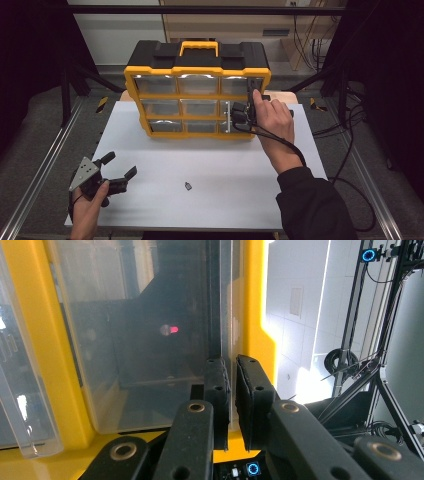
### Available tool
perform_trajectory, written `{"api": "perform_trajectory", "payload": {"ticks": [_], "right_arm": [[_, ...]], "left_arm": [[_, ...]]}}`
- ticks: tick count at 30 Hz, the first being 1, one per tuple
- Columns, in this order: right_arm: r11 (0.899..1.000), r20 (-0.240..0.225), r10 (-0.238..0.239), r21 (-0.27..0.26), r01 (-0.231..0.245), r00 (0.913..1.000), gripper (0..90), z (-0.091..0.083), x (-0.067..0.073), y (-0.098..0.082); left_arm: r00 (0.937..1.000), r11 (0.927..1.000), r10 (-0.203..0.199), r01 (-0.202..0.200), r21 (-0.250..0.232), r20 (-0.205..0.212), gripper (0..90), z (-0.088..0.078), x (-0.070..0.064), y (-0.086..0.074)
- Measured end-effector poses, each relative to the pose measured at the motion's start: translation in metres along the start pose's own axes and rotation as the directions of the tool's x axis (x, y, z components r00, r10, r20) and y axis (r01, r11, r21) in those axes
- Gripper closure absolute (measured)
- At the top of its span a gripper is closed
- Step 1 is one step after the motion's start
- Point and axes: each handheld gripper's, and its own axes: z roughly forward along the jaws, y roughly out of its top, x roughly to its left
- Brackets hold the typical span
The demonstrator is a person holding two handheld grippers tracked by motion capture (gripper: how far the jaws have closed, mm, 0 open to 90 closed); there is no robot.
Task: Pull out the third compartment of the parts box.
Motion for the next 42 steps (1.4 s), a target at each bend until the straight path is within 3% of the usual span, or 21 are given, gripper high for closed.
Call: {"api": "perform_trajectory", "payload": {"ticks": [42], "right_arm": [[1.0,-0.018,0.024,0.004,-0.024,0.9995,84.9,-0.04,-0.008,0.002]], "left_arm": [[1.0,1.0,0.001,-0.001,0.001,-0.003,1.9,0.0,0.0,0.0]]}}
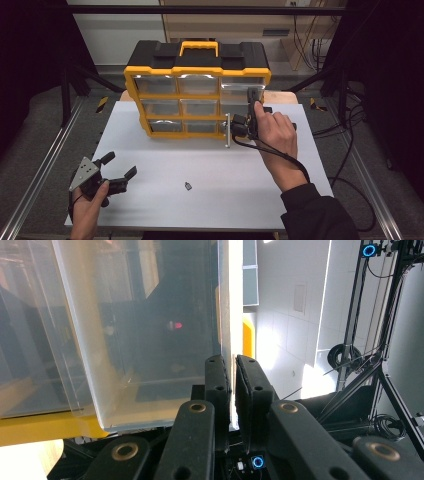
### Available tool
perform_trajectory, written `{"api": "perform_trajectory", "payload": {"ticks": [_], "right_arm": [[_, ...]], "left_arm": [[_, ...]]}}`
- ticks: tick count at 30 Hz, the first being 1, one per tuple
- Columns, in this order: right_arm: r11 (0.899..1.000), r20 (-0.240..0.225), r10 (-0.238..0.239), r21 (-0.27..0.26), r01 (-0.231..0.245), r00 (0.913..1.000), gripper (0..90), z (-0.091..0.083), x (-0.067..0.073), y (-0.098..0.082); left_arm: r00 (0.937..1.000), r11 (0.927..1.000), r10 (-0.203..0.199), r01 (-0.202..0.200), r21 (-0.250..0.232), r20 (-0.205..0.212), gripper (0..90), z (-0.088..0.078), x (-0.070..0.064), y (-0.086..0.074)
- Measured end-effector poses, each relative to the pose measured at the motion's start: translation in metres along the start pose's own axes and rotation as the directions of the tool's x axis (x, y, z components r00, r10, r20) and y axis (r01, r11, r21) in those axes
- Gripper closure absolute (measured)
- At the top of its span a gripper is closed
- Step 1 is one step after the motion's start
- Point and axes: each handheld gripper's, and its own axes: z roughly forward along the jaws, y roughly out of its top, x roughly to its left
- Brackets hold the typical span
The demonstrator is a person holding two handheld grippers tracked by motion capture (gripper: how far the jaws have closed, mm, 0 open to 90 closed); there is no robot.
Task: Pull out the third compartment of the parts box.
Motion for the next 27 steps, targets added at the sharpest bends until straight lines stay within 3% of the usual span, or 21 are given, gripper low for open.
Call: {"api": "perform_trajectory", "payload": {"ticks": [27], "right_arm": [[1.0,-0.019,0.01,-0.006,-0.01,0.9998,84.8,-0.022,-0.006,-0.002]], "left_arm": [[1.0,1.0,-0.001,0.001,0.001,-0.002,1.9,0.0,0.0,0.0]]}}
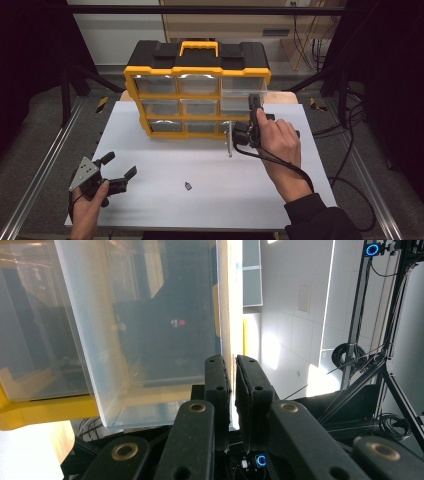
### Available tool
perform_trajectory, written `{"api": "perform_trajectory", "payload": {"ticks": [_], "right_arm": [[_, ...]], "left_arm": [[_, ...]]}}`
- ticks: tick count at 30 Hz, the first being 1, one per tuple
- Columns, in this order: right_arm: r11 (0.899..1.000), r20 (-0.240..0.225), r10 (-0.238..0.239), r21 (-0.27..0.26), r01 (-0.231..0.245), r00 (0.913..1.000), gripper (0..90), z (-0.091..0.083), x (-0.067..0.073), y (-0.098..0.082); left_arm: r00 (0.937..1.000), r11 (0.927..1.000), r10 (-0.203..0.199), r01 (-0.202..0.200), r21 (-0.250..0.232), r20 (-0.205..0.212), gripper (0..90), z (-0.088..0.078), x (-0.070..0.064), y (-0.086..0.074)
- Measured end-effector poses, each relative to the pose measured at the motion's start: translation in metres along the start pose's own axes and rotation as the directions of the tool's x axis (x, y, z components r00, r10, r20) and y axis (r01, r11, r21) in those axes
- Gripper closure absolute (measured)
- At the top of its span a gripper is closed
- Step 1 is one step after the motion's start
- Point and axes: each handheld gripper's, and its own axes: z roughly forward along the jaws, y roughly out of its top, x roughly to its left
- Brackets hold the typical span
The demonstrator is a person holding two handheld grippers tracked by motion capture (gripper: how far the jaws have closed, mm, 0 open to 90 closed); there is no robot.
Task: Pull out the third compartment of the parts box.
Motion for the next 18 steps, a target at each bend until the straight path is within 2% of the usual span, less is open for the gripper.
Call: {"api": "perform_trajectory", "payload": {"ticks": [18], "right_arm": [[1.0,-0.015,-0.009,0.0,0.009,0.9999,84.7,-0.0041,-0.0016,0.0015]], "left_arm": [[1.0,1.0,0.001,-0.001,0.0,0.0,1.9,-0.0002,-0.0003,0.0001]]}}
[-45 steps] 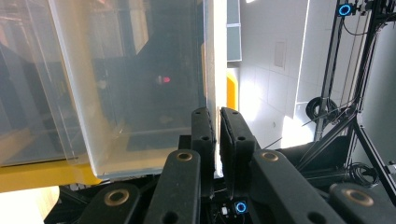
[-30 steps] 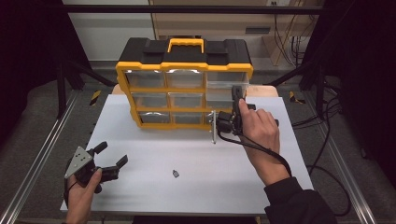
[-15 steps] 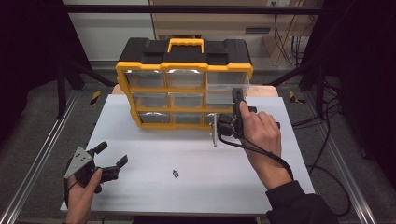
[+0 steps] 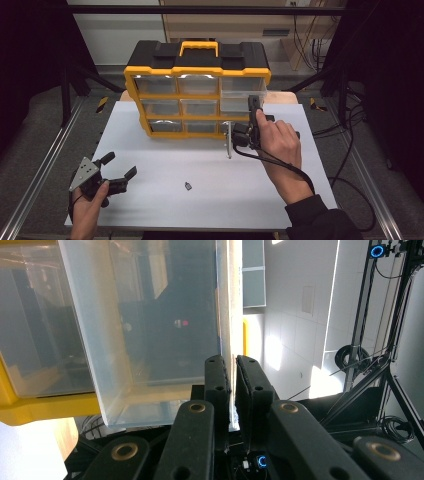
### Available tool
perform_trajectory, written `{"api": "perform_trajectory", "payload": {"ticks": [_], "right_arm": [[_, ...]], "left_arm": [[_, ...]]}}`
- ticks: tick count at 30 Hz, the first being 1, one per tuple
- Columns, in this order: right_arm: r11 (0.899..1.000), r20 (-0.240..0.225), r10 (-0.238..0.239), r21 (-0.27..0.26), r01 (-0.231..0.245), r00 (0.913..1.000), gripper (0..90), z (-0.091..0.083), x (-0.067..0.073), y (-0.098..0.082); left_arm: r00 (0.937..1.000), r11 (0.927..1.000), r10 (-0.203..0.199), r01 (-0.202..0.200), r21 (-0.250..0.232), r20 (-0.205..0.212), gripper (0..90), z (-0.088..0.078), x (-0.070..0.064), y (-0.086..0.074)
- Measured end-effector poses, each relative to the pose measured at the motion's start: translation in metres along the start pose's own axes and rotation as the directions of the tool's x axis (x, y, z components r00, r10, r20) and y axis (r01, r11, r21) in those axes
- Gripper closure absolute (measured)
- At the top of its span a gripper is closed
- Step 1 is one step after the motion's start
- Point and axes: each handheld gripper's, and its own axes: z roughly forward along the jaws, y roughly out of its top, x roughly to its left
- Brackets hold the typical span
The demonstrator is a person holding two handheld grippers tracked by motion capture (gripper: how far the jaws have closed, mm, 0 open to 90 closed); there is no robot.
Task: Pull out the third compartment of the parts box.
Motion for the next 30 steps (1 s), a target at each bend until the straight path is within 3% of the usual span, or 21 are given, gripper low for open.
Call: {"api": "perform_trajectory", "payload": {"ticks": [30], "right_arm": [[1.0,-0.007,0.01,0.006,-0.01,0.9999,84.7,-0.0098,-0.0029,-0.0004]], "left_arm": [[1.0,1.0,0.006,-0.006,0.006,-0.001,1.9,-0.0001,-0.0001,-0.0001]]}}
